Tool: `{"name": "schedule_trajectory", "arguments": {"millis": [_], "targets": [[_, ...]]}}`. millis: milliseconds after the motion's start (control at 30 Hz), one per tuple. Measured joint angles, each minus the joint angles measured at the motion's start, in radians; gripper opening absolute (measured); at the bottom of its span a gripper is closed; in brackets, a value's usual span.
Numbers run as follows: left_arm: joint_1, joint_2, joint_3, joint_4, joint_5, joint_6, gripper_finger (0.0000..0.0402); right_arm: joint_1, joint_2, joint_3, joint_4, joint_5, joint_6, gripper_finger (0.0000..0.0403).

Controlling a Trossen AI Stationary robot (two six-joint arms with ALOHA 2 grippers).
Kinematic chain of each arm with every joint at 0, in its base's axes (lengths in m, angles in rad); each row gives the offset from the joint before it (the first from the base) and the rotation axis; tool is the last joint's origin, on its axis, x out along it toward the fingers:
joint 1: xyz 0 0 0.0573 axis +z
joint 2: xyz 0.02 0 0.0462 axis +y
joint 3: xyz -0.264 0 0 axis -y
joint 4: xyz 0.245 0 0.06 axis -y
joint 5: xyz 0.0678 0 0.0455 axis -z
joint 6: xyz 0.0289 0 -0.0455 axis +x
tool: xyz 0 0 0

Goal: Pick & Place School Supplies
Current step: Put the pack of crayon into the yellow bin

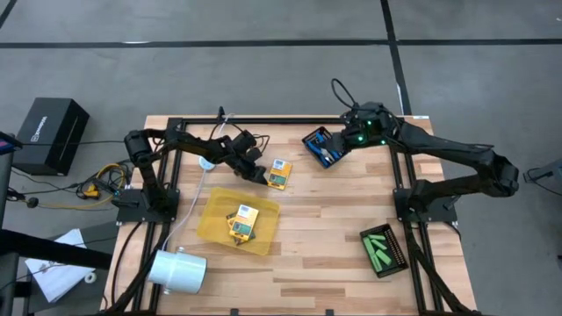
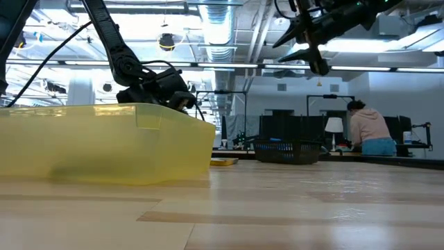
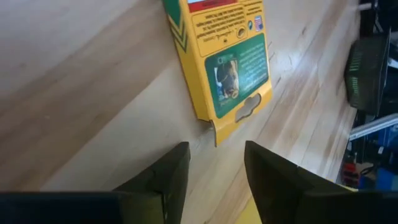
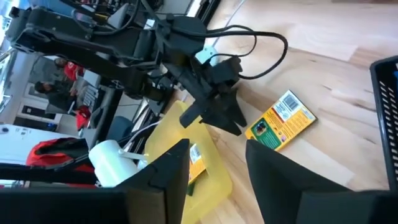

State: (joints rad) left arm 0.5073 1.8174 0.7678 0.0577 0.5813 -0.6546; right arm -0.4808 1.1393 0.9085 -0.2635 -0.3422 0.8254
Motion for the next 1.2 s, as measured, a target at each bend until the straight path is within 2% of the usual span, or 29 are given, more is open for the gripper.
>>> {"name": "schedule_trajectory", "arguments": {"millis": [400, 900, 1000, 1133, 1200], "targets": [[-0.04, 0.051, 0.003, 0.061, 0.009, -0.129, 0.0145, 0.001, 0.0, 0.001, 0.018, -0.025, -0.006, 0.0147], [-0.093, 0.106, 0.049, 0.136, 0.01, -0.173, 0.014, 0.0, 0.0, 0.001, 0.07, -0.024, 0.005, 0.0139], [-0.093, 0.109, 0.049, 0.155, -0.01, -0.18, 0.0108, 0.0, 0.0, 0.001, 0.07, -0.024, 0.005, 0.0138], [-0.091, 0.109, 0.049, 0.154, -0.025, -0.18, 0.0025, 0.0, 0.0, 0.001, 0.07, -0.024, 0.005, 0.0138], [-0.091, 0.109, 0.049, 0.156, -0.039, -0.175, 0.001, -0.001, 0.0, 0.001, 0.07, -0.021, 0.005, 0.0136]]}}
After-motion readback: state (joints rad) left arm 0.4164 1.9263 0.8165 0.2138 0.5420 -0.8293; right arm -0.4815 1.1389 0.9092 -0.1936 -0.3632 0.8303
